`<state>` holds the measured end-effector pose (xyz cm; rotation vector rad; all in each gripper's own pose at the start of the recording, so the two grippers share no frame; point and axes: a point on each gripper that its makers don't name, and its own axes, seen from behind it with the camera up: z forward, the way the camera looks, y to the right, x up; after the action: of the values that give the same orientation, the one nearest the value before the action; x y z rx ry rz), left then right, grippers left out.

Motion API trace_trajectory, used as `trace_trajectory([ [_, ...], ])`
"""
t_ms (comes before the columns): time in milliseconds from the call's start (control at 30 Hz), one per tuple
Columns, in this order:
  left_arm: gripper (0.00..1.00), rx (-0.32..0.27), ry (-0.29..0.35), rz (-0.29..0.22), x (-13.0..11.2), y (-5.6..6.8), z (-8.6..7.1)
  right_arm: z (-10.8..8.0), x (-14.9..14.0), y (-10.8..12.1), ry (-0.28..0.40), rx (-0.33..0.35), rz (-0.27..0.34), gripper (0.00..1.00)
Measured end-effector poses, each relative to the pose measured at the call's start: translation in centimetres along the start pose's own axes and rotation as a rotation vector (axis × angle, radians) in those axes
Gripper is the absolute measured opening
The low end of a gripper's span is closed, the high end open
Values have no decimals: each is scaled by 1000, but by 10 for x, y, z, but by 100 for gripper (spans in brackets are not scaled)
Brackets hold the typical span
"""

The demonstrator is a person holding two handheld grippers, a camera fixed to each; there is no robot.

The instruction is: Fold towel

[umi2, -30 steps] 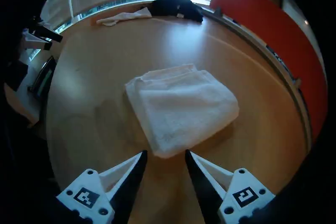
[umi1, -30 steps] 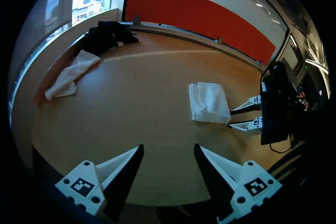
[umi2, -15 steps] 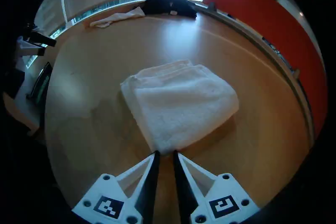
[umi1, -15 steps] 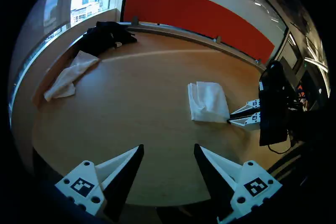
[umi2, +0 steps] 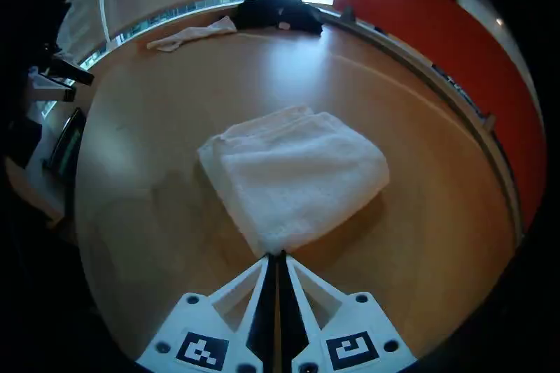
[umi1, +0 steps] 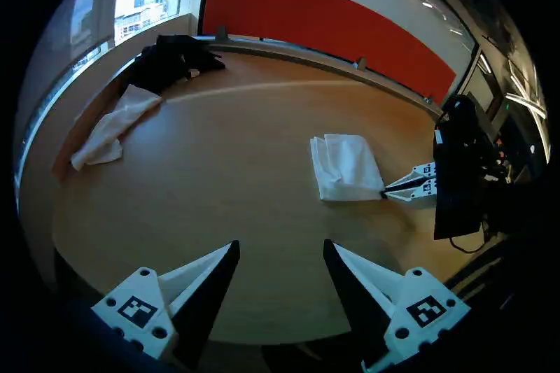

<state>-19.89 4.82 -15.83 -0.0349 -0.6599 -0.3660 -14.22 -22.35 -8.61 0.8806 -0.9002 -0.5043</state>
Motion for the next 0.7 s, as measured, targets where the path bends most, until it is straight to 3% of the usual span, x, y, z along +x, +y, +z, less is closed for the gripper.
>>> trace_trajectory([
  [300,88,-21,9,19,11,8,7,-31,37,13,62,-27,-32,2],
  [700,88,-60,41,64,36,28,16,-91,111,37,177,-82,-100,2],
])
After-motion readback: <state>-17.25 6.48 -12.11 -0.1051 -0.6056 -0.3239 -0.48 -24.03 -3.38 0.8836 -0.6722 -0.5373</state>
